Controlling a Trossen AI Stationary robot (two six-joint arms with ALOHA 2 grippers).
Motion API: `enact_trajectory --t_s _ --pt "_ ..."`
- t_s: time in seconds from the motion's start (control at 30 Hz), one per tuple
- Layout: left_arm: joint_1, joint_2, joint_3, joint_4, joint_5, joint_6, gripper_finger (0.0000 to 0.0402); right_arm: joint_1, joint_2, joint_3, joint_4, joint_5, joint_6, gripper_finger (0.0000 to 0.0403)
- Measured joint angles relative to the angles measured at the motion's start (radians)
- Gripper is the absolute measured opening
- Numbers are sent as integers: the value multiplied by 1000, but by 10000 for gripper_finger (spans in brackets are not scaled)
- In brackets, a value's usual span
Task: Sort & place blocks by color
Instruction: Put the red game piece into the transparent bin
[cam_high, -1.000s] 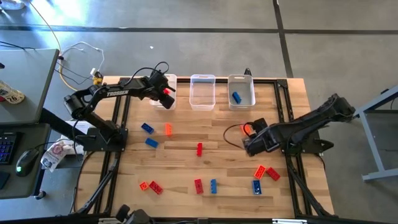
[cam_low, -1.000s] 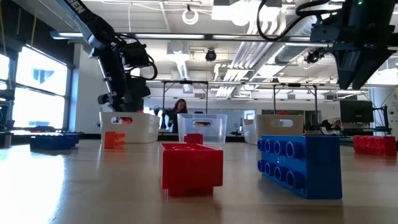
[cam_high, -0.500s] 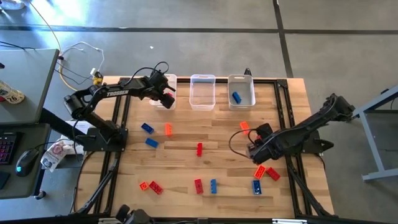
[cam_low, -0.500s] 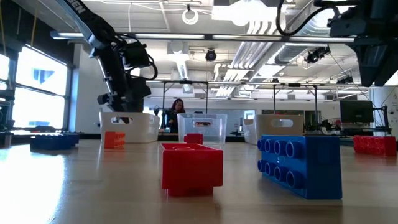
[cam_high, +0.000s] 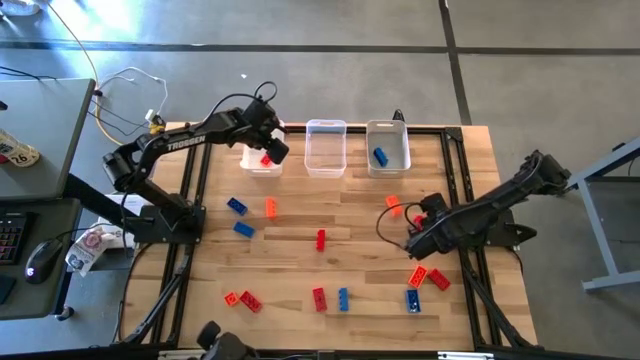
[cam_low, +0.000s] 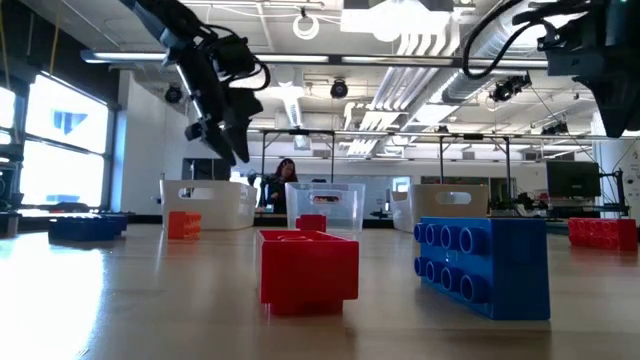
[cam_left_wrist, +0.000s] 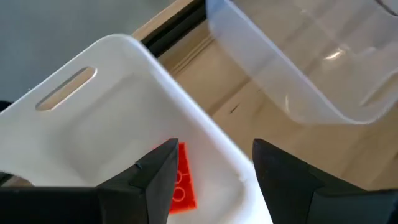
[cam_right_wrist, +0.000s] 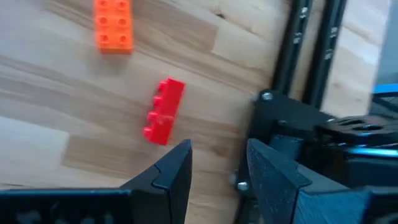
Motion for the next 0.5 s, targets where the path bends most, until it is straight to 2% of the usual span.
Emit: enact_trajectory --t_s 0.5 --pt "-49 0 12 -62 -4 27 193 -232 -114 0 45 2 -357 142"
